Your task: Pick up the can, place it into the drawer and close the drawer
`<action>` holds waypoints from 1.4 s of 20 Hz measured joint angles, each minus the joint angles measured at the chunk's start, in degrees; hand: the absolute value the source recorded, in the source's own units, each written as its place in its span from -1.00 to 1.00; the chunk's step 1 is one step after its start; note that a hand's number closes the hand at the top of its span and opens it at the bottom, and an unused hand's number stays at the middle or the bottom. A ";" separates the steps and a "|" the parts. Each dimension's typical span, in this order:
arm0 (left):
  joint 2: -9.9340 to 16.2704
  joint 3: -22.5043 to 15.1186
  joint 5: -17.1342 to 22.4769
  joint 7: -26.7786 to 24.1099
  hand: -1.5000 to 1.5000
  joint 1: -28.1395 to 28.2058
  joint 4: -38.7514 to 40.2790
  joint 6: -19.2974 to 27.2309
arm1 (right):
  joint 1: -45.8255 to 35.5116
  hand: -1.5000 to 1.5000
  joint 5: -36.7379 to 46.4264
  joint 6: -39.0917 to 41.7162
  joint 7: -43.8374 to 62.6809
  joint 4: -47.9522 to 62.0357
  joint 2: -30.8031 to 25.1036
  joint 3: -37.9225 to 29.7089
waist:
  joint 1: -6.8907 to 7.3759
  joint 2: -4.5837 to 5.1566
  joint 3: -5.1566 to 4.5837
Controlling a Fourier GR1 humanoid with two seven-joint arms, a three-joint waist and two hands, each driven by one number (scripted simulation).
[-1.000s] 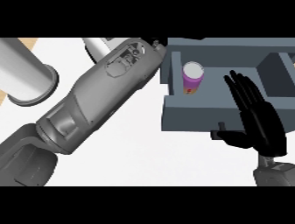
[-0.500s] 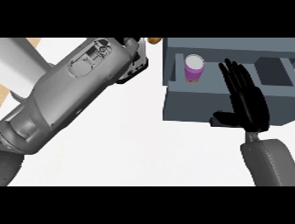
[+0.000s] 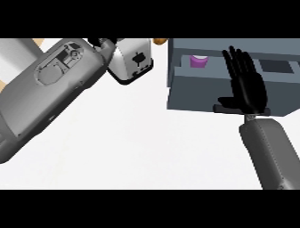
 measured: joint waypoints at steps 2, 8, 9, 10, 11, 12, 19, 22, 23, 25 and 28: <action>1.14 0.15 -0.03 0.59 -1.00 1.47 -2.07 -0.34 | -2.27 -1.00 0.24 -2.51 -0.41 3.67 -0.03 -1.22 | 0.25 0.09 0.03; 4.09 0.02 -1.10 2.54 -1.00 5.60 -7.65 -0.09 | -9.80 -1.00 0.50 -7.63 -1.22 14.55 -0.35 -4.46 | 0.43 0.57 0.39; 4.64 0.14 -1.25 2.34 -1.00 6.60 -8.38 -0.32 | -11.17 -1.00 0.61 -8.52 -1.08 16.46 -0.38 -5.03 | 0.45 0.70 0.45; 5.14 0.19 -1.46 2.16 -1.00 7.86 -9.39 -0.46 | -12.39 -1.00 0.65 -9.32 -1.19 18.27 -0.40 -5.47 | 0.36 0.78 0.52; 5.61 0.19 -1.64 2.25 -1.00 8.51 -10.23 -0.69 | -14.09 -1.00 0.96 -9.83 -0.62 20.33 -0.12 -5.81 | 0.56 0.98 0.67; 5.93 0.30 -1.73 2.60 -1.00 8.99 -11.17 -0.64 | -15.21 -1.00 0.83 -11.03 -0.74 22.34 -0.04 -6.43 | 0.69 1.13 0.77; 7.12 0.41 -3.52 2.29 -1.00 14.06 -16.18 0.08 | -23.35 -1.00 1.26 -15.47 -0.08 33.06 -0.54 -8.88 | 0.78 1.52 1.04; 6.91 0.30 -4.17 2.51 -1.00 15.29 -17.63 0.35 | -26.40 -1.00 1.03 -15.02 -0.30 36.75 -1.36 -9.74 | 0.86 1.76 1.16; 7.18 0.27 -4.31 2.08 -1.00 16.54 -18.63 0.28 | -26.93 -1.00 1.06 -15.22 -0.12 37.66 -1.54 -9.98 | 1.05 1.75 1.14; 7.81 0.58 -4.43 1.62 -1.00 18.01 -19.78 -0.17 | -28.13 -1.00 1.22 -15.37 0.00 39.42 -1.94 -10.27 | 1.22 1.81 1.11; 8.22 0.54 -4.99 1.15 -1.00 19.46 -20.90 -0.56 | -30.03 -1.00 1.23 -14.87 0.21 41.71 -2.43 -10.78 | 1.28 2.10 1.21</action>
